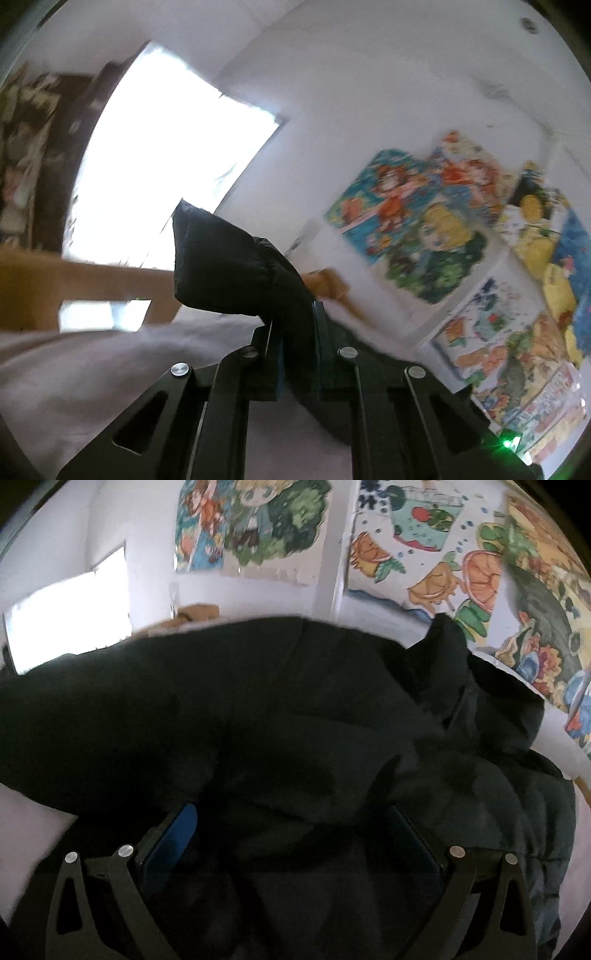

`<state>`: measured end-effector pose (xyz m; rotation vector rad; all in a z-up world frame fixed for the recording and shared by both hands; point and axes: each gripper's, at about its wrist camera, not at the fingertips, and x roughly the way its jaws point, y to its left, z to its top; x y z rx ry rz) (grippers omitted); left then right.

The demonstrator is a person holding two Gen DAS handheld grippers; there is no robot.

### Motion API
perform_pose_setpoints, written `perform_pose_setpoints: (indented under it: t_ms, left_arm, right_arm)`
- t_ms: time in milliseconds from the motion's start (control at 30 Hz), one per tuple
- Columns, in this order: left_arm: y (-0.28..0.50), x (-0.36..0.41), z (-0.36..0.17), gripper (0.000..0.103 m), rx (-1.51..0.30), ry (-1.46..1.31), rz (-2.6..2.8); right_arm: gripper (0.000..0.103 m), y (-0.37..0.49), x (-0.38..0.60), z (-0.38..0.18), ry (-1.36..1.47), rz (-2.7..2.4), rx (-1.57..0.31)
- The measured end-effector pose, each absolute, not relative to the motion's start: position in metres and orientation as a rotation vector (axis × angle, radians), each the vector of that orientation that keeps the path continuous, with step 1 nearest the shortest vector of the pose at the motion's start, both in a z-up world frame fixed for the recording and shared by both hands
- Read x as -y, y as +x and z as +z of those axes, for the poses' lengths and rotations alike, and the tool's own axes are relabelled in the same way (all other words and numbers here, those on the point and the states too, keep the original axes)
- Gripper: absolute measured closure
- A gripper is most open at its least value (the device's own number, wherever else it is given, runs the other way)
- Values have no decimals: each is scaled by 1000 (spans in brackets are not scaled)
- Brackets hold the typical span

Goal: Fold large clothes

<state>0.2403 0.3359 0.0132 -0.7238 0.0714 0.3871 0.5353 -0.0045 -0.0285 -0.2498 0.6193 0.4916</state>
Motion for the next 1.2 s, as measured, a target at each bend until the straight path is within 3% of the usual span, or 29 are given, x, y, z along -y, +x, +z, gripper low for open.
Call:
perform_pose_setpoints:
  t_ms: [300, 667, 1000, 1200]
  left_arm:
    - [251, -263, 100, 94, 46, -544, 155]
    - [306, -117, 184, 94, -32, -199, -86]
    - [382, -1, 175, 96, -193, -69, -180]
    - [412, 60, 122, 97, -258, -36, -276]
  right_arm:
    - [0, 466, 95, 8, -292, 478, -652]
    - [0, 430, 193, 22, -122, 444, -502]
    - [0, 454, 282, 25, 94, 385, -462]
    - [0, 473, 352, 10, 258, 316, -459]
